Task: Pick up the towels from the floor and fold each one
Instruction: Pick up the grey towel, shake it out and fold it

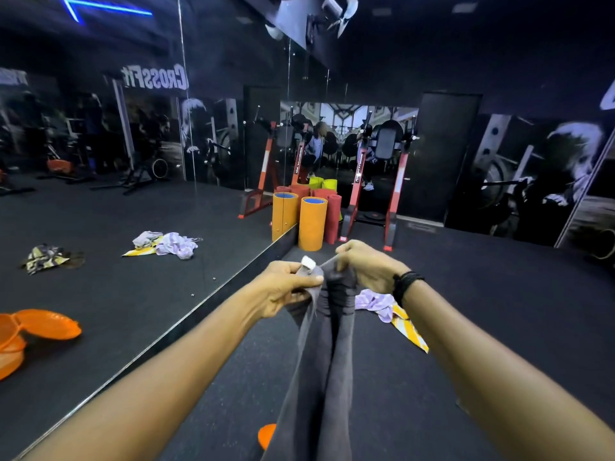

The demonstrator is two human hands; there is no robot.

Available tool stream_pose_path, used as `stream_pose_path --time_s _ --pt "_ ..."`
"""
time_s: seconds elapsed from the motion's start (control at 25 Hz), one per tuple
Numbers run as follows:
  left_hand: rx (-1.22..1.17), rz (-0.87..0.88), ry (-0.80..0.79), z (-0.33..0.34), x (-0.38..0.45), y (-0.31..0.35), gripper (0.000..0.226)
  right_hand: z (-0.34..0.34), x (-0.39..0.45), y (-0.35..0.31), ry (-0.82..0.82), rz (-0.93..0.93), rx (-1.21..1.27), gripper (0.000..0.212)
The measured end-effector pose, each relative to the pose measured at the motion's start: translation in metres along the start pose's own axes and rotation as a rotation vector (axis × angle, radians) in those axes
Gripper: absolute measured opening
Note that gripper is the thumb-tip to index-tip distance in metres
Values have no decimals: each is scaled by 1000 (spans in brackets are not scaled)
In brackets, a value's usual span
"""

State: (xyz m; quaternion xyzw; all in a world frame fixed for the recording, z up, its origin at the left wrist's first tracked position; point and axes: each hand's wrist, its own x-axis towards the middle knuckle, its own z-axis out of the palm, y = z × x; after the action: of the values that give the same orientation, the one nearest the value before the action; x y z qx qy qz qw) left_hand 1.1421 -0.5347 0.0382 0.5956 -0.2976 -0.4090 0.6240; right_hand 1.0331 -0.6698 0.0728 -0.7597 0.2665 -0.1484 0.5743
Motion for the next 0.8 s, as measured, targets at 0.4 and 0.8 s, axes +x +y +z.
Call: stream_pose_path --time_s 0.4,0.8 --pt "-135 133 235 23 10 -3 17 7 -3 10 245 -261 -152 23" --pt "-49 297 176 25 8 -19 29 2 -5 -2 -2 -178 -121 39"
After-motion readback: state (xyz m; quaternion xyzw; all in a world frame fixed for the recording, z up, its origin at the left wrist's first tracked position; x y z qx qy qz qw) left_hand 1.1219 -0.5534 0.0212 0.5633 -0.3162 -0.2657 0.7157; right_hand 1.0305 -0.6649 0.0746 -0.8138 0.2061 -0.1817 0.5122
